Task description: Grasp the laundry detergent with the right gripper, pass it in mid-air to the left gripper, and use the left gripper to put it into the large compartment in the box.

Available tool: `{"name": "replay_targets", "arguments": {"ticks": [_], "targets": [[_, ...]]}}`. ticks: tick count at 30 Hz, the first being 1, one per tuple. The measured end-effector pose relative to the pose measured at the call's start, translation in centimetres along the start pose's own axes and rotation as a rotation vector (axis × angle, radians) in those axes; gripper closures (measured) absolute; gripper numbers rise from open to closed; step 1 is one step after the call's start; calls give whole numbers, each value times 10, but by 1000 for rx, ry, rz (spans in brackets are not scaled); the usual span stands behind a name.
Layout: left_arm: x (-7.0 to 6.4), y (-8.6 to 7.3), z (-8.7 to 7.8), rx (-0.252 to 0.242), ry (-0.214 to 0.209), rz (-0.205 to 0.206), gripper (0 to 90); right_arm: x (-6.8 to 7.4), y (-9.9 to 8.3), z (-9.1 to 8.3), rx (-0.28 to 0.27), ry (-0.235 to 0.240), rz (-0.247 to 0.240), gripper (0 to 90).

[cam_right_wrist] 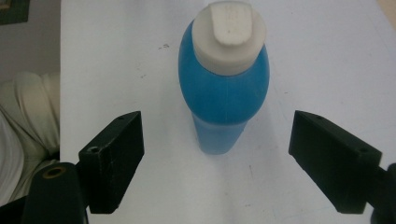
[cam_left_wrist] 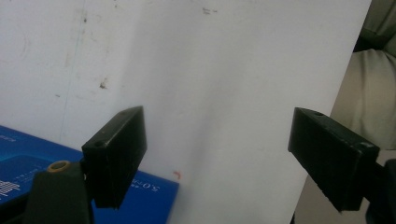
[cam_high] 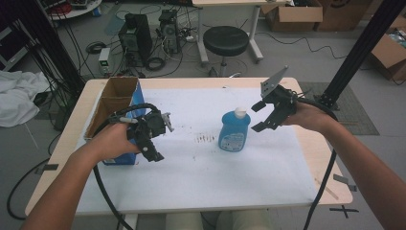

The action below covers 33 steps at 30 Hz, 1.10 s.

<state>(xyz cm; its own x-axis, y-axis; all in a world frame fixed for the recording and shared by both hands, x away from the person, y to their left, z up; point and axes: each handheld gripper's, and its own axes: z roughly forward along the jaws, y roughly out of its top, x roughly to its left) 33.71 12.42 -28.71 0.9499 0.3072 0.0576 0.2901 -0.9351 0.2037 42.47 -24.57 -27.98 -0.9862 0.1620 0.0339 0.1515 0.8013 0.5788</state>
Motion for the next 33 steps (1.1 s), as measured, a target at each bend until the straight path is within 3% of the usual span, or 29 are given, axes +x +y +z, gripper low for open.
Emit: {"name": "replay_targets", "arguments": {"ticks": [11, 33], "targets": [[1, 1, 3, 3, -5, -4, 201, -4, -21, 7, -48, -4, 19, 180], [3, 1, 5, 8, -11, -8, 201, -12, -63, 21, -213, -13, 64, 174]]}}
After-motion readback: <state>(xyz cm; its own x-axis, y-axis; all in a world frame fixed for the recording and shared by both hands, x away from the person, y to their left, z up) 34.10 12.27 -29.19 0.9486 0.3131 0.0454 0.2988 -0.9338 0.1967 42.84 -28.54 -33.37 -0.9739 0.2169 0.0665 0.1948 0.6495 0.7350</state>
